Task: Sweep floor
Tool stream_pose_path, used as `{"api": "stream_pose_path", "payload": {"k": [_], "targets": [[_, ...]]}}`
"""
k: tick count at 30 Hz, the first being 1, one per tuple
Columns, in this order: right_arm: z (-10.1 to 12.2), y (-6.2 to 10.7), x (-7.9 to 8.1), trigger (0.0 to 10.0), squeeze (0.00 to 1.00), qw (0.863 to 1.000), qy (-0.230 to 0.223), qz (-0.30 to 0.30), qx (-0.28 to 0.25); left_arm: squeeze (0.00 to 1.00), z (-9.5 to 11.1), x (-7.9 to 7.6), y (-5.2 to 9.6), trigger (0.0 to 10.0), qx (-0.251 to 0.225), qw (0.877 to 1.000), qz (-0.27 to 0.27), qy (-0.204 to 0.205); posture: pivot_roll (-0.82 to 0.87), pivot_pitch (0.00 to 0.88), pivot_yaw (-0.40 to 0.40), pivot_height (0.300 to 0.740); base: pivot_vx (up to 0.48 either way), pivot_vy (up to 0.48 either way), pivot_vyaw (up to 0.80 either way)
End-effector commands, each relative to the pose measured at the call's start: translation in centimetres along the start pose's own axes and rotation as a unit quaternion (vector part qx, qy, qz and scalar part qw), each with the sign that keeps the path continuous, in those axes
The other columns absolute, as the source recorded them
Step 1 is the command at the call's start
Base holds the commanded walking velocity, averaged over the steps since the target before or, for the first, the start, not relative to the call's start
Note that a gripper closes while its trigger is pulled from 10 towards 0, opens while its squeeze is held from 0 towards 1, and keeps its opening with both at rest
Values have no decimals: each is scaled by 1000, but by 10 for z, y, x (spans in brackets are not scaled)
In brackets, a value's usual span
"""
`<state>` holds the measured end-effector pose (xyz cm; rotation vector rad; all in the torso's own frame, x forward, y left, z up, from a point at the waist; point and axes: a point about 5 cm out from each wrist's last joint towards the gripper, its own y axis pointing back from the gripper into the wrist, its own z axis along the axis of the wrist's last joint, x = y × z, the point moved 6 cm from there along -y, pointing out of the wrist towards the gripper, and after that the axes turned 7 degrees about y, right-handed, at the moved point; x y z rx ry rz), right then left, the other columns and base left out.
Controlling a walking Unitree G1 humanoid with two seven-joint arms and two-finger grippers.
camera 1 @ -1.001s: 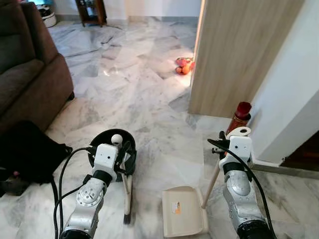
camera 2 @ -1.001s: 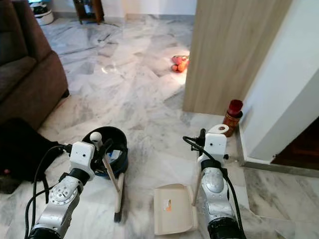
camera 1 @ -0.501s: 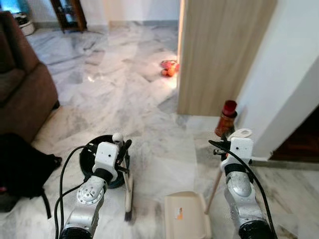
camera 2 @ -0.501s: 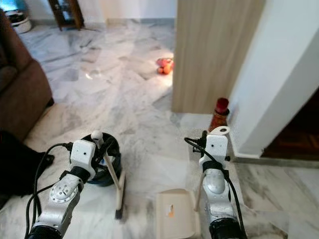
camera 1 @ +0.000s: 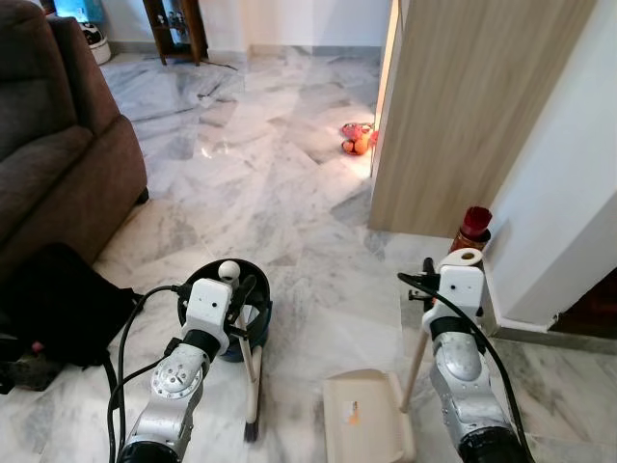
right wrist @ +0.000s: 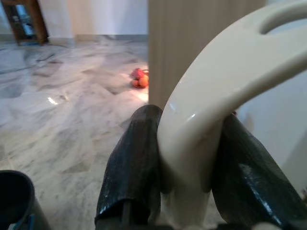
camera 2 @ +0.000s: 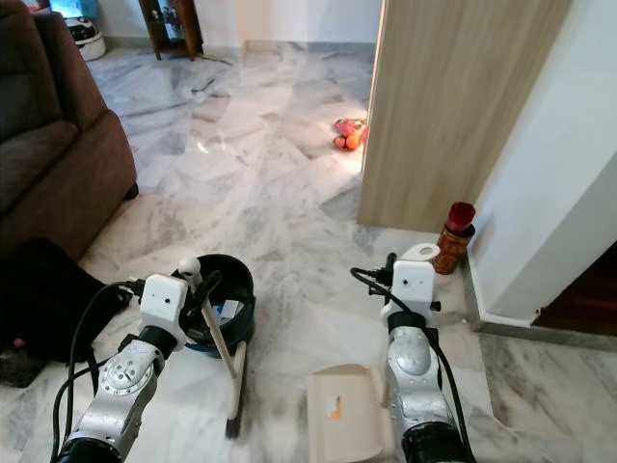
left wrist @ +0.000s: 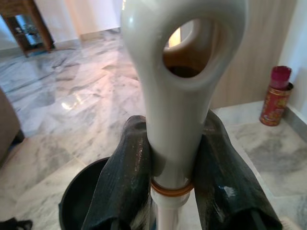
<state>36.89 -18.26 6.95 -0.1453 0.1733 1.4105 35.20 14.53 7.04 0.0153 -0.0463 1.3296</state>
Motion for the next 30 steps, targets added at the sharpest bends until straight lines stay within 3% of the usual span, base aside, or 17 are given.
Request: {"api": "stream_pose_path", "payload": {"k": [1, 4, 14, 30], "targets": [[9, -3, -4, 10000, 0, 1000, -2, -5, -16, 0, 12, 9, -3, 10000, -21, 1000, 12, -12, 27, 39, 49, 740, 0, 0, -800], [10, -3, -4, 10000, 0, 1000, -2, -5, -16, 0, 12, 10, -3, 10000, -21, 1000, 14, -15, 30, 40, 48, 740, 0, 0, -800], [8, -3, -2, 10000, 0, 1000, -2, -4, -13, 0, 11, 11, -1, 10000, -21, 999, 17, -19, 34, 51, 49, 740, 0, -438, -800], [8, -3, -5, 10000, 0, 1000, 0, -6, -12, 0, 11, 13, -2, 10000, -21, 999, 21, -16, 25, 56, 47, 740, 0, 0, -800]]}}
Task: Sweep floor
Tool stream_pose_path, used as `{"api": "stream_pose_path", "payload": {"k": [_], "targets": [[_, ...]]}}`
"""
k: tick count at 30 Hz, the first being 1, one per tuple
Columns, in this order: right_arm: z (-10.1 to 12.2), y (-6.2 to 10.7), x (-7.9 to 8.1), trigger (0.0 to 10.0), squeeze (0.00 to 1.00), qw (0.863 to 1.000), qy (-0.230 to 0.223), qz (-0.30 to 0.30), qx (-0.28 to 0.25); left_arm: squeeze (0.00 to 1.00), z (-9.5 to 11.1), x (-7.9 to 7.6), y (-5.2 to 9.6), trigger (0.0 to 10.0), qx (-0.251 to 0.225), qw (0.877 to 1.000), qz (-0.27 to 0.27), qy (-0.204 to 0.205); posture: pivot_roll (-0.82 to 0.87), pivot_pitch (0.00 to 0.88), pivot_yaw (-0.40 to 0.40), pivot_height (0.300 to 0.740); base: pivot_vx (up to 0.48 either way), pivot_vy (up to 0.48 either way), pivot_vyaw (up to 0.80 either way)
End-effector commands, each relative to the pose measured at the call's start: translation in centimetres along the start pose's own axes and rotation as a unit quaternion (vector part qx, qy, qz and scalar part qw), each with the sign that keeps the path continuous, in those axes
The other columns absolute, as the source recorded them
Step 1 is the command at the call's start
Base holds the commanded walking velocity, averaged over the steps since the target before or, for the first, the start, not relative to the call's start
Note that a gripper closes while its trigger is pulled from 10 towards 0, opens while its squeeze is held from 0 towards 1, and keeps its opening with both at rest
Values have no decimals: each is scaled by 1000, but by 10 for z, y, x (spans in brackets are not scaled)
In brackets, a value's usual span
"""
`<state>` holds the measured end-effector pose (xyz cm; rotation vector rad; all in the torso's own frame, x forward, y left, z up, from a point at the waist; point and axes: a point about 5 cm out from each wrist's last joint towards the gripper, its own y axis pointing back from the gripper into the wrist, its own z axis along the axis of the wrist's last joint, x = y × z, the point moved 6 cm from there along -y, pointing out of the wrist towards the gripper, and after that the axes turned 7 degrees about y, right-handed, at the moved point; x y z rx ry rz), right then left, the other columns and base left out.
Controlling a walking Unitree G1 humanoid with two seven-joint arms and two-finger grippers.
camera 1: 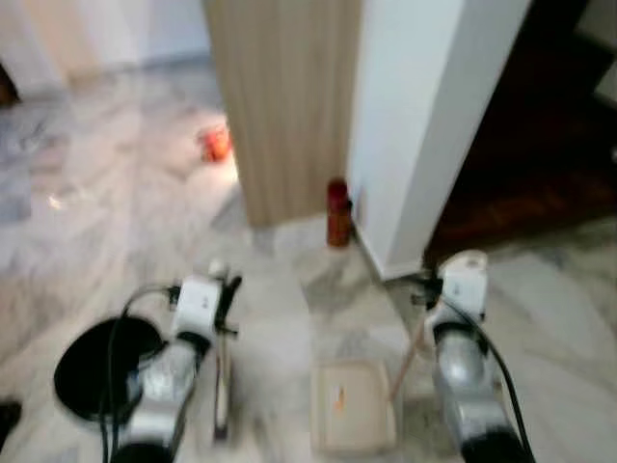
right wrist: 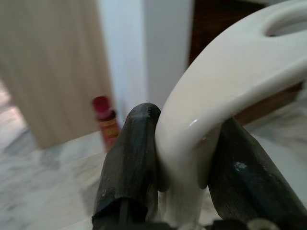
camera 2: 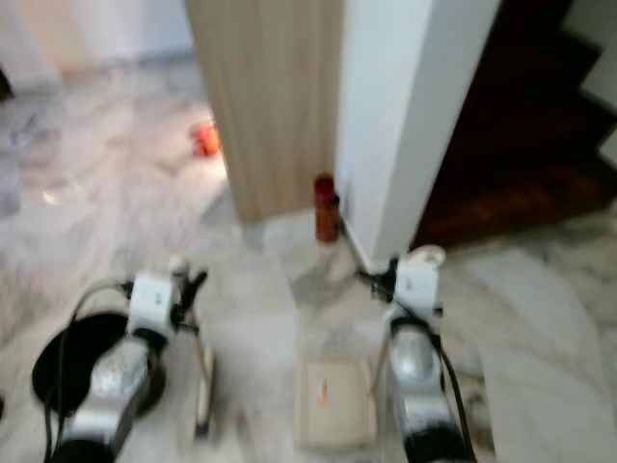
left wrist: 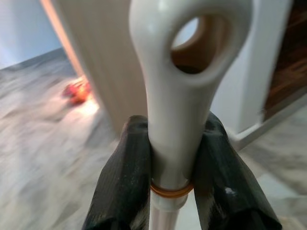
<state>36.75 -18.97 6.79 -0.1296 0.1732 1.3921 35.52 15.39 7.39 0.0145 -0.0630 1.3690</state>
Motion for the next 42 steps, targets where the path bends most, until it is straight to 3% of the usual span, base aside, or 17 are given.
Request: {"api": "stream_pose_path", "payload": {"k": [1, 16, 42], "targets": [[11, -3, 1, 10000, 0, 1000, 6, 2, -19, 0, 8, 4, -1, 10000, -17, 1000, 2, -10, 22, 52, 45, 740, 0, 0, -800], [15, -5, 7, 10000, 0, 1000, 7, 13, -23, 0, 10, 1, -6, 10000, -21, 1000, 1, -11, 10, 1, 32, 740, 0, -16, -800], [16, -5, 7, 10000, 0, 1000, 7, 13, -26, 0, 9, -2, -8, 10000, -26, 1000, -3, -5, 3, 0, 31, 740, 0, -54, -800]]}}
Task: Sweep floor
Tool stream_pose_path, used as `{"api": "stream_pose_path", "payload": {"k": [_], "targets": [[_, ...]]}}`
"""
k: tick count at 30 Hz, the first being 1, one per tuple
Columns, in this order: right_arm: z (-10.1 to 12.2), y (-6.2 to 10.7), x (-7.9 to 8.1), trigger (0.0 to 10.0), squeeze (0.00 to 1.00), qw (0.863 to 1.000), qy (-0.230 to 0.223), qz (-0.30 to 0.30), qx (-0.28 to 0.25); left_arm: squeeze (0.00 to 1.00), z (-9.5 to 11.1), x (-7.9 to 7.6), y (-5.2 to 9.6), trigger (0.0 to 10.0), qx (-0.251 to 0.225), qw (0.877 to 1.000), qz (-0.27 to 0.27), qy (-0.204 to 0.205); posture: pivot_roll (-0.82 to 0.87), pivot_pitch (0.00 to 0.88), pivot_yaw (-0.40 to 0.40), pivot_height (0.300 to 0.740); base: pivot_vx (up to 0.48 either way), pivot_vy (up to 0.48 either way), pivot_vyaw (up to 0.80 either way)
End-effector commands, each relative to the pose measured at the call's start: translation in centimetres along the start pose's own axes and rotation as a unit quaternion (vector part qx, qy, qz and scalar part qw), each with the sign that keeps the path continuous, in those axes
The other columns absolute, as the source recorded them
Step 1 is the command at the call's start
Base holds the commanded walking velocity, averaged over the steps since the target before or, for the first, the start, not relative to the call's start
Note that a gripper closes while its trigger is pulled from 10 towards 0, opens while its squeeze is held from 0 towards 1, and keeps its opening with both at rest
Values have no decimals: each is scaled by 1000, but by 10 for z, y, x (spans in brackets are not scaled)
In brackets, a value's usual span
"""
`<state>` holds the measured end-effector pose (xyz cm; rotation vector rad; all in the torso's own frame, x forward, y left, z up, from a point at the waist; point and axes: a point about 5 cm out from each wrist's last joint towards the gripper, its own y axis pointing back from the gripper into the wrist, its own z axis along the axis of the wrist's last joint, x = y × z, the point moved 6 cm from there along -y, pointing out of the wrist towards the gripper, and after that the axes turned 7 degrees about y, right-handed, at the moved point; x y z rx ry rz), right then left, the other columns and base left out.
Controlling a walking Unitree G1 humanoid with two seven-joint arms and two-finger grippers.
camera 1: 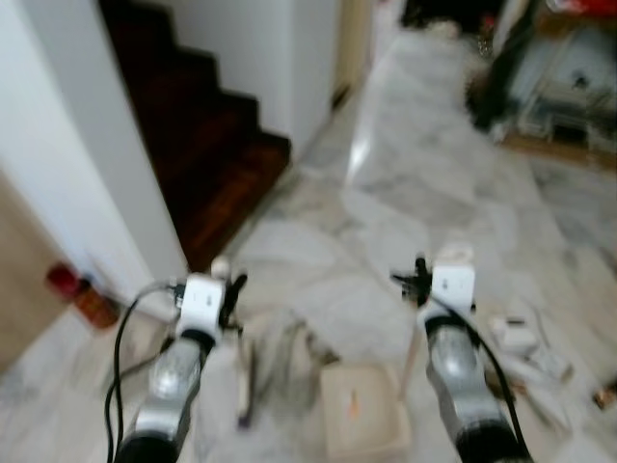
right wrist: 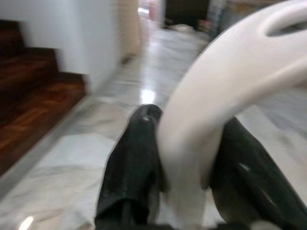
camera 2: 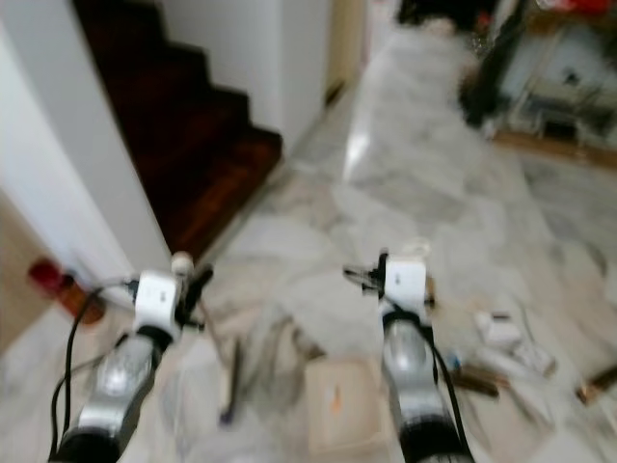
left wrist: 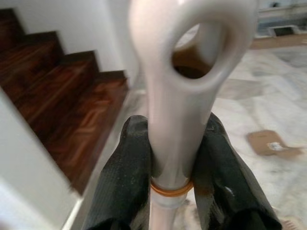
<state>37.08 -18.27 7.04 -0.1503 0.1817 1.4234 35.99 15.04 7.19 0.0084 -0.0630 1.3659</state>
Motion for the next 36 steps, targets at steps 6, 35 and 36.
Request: {"api": "stream_pose_path", "payload": {"k": [6, 35, 36], "targets": [[10, -3, 1, 10000, 0, 1000, -5, -2, -16, 0, 11, 2, -2, 10000, -23, 1000, 0, -6, 8, 0, 32, 740, 0, 0, -790], [12, 0, 8, 10000, 0, 1000, 0, 9, -21, 0, 9, 4, 0, 10000, -19, 1000, 6, -12, 2, 28, 30, 740, 0, 0, -457], [12, 0, 6, 10000, 0, 1000, 0, 6, -23, 0, 9, 4, 0, 10000, -18, 1000, 6, -12, 2, 28, 30, 740, 0, 0, 0]]}}
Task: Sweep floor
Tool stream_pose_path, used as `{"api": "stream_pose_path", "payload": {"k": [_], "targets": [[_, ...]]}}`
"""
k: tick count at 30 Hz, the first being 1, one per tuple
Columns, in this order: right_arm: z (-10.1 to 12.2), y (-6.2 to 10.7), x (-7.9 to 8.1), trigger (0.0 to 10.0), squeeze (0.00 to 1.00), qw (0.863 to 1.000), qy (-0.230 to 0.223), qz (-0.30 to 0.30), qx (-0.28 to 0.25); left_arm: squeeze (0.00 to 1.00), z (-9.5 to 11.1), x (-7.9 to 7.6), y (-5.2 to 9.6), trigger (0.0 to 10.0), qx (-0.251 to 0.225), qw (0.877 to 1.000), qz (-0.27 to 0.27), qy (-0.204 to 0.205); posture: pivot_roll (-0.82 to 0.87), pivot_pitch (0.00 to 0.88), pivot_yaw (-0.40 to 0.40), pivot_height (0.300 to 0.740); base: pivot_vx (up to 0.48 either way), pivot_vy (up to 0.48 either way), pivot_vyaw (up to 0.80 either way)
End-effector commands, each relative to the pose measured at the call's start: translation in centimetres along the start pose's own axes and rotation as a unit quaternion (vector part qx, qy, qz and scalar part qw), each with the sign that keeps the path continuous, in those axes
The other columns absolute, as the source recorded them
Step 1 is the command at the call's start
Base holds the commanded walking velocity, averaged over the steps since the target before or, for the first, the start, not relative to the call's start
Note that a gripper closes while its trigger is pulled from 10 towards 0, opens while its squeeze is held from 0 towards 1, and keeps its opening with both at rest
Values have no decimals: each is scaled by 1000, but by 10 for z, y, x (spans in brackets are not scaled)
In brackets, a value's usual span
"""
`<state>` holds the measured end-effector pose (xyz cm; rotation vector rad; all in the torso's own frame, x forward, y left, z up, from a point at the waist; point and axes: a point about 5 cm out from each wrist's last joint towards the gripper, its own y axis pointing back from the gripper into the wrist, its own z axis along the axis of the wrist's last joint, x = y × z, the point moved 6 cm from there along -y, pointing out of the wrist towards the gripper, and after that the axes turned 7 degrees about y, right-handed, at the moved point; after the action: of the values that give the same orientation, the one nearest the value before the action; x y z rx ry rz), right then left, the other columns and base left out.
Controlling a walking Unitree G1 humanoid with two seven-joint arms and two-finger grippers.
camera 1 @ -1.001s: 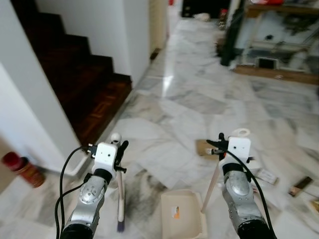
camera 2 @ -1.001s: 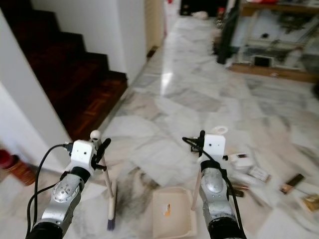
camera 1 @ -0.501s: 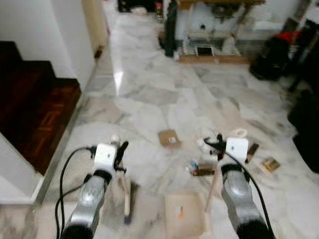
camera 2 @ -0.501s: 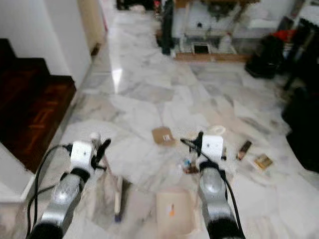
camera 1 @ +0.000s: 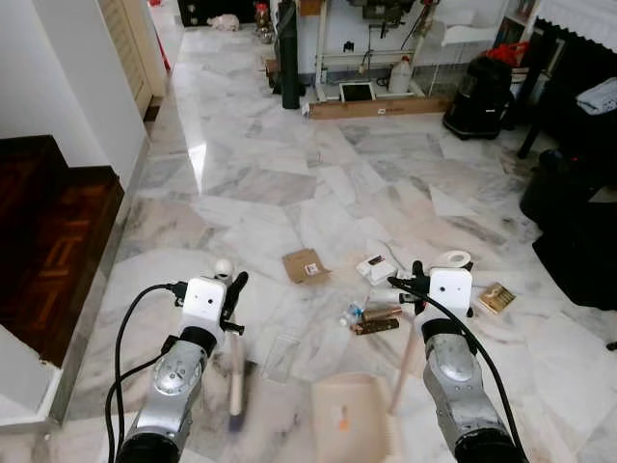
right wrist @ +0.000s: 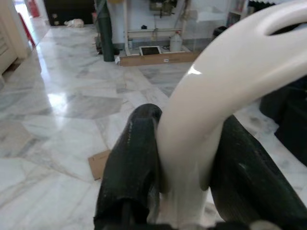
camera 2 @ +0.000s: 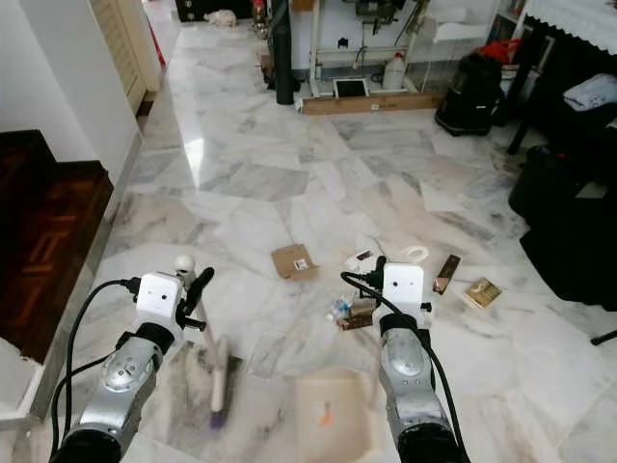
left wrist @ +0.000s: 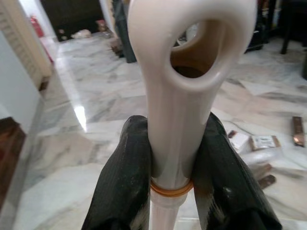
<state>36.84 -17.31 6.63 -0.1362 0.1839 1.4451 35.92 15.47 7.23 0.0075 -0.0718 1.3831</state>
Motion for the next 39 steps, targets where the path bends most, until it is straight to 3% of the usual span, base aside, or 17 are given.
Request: {"api": "stream_pose_path", "payload": {"k": [1, 8, 12, 25, 39], "targets": [[15, -3, -5, 10000, 0, 1000, 2, -9, -29, 0, 8, 0, -2, 10000, -15, 1000, -4, -8, 3, 29, 29, 740, 0, 0, 0], [17, -5, -14, 10000, 0, 999, 23, -24, -31, 0, 6, -1, -1, 10000, -12, 1000, -4, -5, 1, 31, 25, 740, 0, 0, 177], [17, -5, -14, 10000, 0, 999, 21, -22, -31, 0, 5, -2, 0, 10000, -9, 1000, -5, -4, 2, 27, 24, 740, 0, 0, 713], [19, -7, -14, 10000, 0, 999, 21, -20, -32, 0, 5, -3, 0, 10000, -11, 1000, -6, -4, -1, 19, 21, 740, 0, 0, 0], [16, -7, -10, 10000, 0, 999, 22, -12, -27, 0, 6, -3, -1, 10000, -13, 1000, -6, -5, -2, 0, 22, 740, 254, 0, 0]]}}
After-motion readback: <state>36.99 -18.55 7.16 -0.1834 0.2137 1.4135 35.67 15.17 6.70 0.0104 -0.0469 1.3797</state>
